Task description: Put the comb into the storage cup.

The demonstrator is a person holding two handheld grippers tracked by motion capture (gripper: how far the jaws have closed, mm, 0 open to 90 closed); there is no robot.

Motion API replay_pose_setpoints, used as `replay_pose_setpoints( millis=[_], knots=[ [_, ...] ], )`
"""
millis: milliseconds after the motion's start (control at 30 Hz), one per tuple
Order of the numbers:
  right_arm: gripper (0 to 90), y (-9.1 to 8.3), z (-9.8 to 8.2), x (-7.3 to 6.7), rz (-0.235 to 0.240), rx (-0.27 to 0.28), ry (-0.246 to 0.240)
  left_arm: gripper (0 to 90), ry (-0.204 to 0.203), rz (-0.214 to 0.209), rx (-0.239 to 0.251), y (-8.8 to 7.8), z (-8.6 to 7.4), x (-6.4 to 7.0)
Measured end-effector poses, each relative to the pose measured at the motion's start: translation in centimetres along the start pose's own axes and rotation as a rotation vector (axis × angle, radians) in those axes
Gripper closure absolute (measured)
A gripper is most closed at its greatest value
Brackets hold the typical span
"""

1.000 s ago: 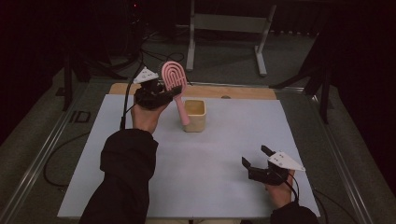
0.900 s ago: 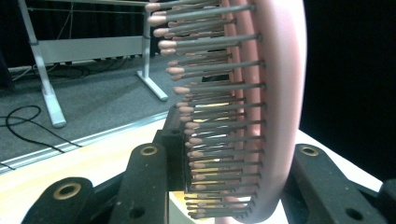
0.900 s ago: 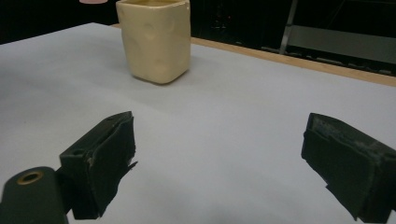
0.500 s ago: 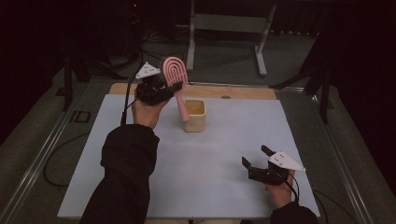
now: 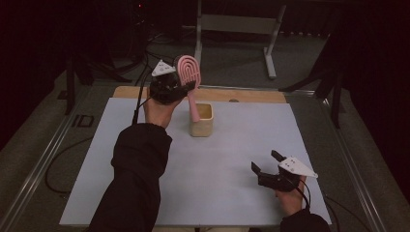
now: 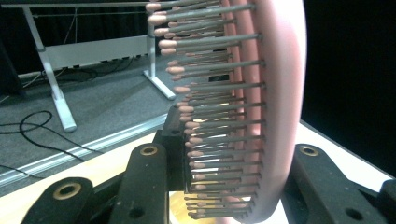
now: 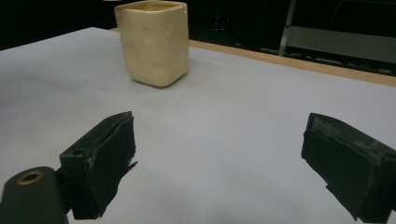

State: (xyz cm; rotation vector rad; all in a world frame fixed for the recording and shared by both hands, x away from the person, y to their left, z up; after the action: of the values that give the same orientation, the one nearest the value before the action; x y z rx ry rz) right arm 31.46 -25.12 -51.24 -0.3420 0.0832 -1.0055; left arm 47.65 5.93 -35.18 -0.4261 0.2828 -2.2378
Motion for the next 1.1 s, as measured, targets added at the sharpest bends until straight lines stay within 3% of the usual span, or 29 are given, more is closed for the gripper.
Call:
replay_pose_setpoints(
  millis=[600,1100],
  knots=[
    [9.5,0.0,-0.1,0.2,-0.001,-0.001,0.007,64.3,-0.005,0.018,0.002,1.8,0.6,0.2],
    [9.5,-0.1,0.0,0.2,-0.004,0.005,0.006,64.3,-0.020,0.041,0.029,2.2,0.6,0.1]
  ],
)
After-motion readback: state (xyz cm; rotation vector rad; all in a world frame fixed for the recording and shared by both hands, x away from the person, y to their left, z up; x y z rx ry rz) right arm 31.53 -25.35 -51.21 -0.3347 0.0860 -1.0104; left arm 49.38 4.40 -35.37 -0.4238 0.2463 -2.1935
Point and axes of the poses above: each handheld gripper's, and its own axes: y roughly forward along the jaws, z roughly out of its top, x roughly to its right, the point moved 6 cm from there along y, roughly forward along the jaws, and after that the axes turned 6 degrees about -y, right-handed, at the moved point
